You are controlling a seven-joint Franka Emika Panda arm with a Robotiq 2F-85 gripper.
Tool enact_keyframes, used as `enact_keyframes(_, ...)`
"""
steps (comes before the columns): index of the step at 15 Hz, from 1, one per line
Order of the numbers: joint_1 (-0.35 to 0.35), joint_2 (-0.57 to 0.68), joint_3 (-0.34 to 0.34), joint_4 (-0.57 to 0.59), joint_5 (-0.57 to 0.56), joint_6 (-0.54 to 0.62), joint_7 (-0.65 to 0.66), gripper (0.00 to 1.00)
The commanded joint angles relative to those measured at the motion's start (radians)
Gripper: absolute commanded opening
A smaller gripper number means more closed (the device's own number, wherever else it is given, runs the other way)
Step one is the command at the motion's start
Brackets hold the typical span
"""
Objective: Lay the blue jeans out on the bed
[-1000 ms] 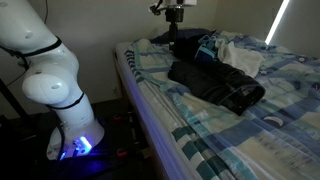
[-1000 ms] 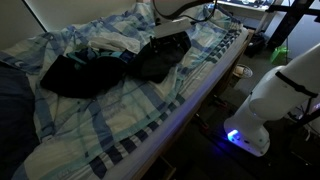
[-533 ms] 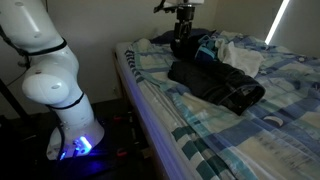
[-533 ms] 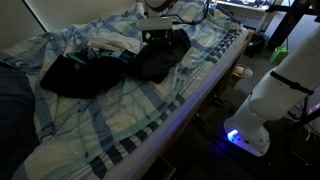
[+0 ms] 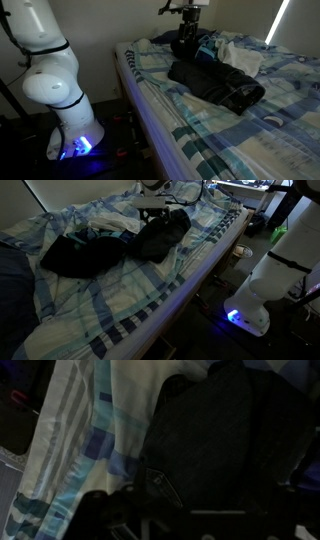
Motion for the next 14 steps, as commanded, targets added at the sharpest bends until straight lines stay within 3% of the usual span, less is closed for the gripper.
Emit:
enact_keyframes(1,0.023,0.001,-0.022,0.003,-0.001,-0.003,0.001,1.0)
enact_keyframes(3,0.027,0.01,-0.023,-0.018,-0.009,0.037,0.031,1.0)
enact_keyframes(8,0.037,0.122,-0.036,-0.004,-0.148,0.206,0.204,1.0)
enact_keyframes(14,0.079,0.263,-0.086,0.082,-0.201,0.33,0.296,1.0)
